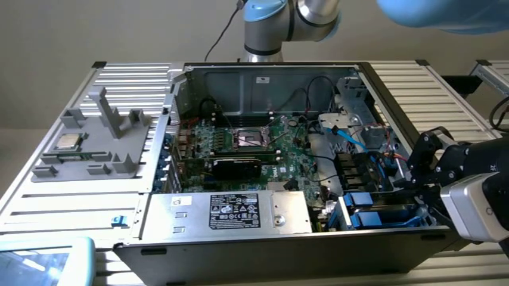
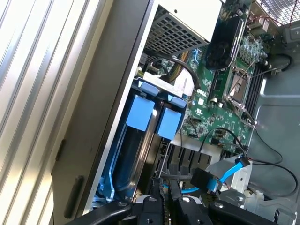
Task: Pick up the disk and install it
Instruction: 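Insert the first disk wire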
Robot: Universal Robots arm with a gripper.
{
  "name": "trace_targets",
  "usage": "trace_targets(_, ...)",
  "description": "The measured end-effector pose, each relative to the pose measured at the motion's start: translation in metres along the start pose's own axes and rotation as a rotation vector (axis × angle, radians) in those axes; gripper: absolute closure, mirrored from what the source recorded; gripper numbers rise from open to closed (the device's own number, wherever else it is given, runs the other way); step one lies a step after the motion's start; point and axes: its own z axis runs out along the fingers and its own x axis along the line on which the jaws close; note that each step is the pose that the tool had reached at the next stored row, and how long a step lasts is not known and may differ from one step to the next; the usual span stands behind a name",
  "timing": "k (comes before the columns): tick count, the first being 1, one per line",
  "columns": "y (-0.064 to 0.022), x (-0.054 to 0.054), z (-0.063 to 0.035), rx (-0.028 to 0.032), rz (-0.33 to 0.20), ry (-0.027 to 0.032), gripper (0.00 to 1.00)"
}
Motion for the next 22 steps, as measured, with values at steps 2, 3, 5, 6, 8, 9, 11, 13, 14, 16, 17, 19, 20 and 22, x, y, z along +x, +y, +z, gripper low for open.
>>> trace_targets(2,-0.0006,-0.003,-0.0017,-0.0023,0.001,0.0075,0.84)
trace_targets(3,-0.0009,-0.005,-0.0032,-0.0037,0.001,0.0121,0.84)
trace_targets(5,-0.0016,-0.008,-0.0058,-0.0076,0.002,0.0254,0.84)
trace_targets(6,-0.0019,-0.009,-0.0064,-0.0101,0.003,0.0336,0.84)
trace_targets(8,-0.0026,-0.012,-0.0066,-0.0156,0.005,0.0519,0.84)
trace_targets(9,-0.0029,-0.014,-0.0063,-0.0187,0.006,0.0623,0.84)
trace_targets(11,-0.0034,-0.016,-0.0056,-0.0243,0.008,0.0838,0.84)
trace_targets(13,-0.0043,-0.021,-0.0054,-0.028,0.009,0.0985,0.84)
trace_targets(14,-0.0047,-0.023,-0.0055,-0.0294,0.009,0.1046,0.84)
trace_targets(16,-0.0054,-0.027,-0.0055,-0.0329,0.01,0.1172,0.84)
trace_targets(17,-0.0058,-0.03,-0.0052,-0.0348,0.011,0.1246,0.84)
trace_targets(19,-0.0066,-0.033,-0.0046,-0.0377,0.011,0.1399,0.84)
trace_targets(20,-0.0071,-0.035,-0.0042,-0.0388,0.011,0.1479,0.84)
trace_targets(22,-0.0078,-0.039,-0.0034,-0.0414,0.012,0.1651,0.84)
